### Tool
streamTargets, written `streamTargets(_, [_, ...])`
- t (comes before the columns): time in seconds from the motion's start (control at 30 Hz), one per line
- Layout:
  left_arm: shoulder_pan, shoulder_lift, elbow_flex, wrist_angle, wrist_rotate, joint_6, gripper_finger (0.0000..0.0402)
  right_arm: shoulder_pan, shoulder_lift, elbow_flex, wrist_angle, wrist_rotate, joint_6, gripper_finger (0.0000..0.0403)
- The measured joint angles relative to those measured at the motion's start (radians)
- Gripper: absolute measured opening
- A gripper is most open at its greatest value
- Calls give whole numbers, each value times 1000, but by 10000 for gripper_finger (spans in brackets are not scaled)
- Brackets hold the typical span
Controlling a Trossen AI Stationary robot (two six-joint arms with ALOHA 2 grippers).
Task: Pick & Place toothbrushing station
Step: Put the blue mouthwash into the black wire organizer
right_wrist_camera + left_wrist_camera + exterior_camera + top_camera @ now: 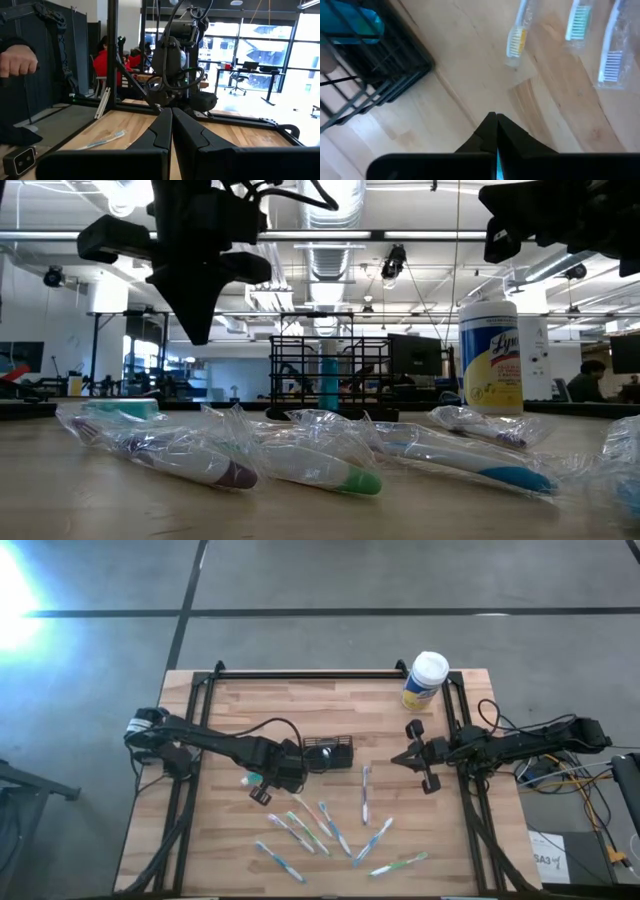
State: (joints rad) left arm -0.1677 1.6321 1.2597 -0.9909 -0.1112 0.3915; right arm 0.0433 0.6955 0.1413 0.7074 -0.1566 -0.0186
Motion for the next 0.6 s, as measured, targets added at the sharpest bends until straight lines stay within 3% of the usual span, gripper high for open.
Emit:
streamTargets(0.13, [1, -11, 17, -43, -41, -64, 26, 0, 0, -1, 0, 0, -7, 8])
streamTargets(0.23, [6, -56, 14, -74, -55, -204, 58, 0, 0, -2, 0, 0, -3, 8])
streamTargets(0.4, [-14, -221, -106, -57, -56, -575, 121, 0, 0, -6, 0, 0, -2, 8])
streamTargets(0.6, [-54, -416, -338, 11, -36, -1166, 205, 0, 0, -9, 1, 0, 4, 8])
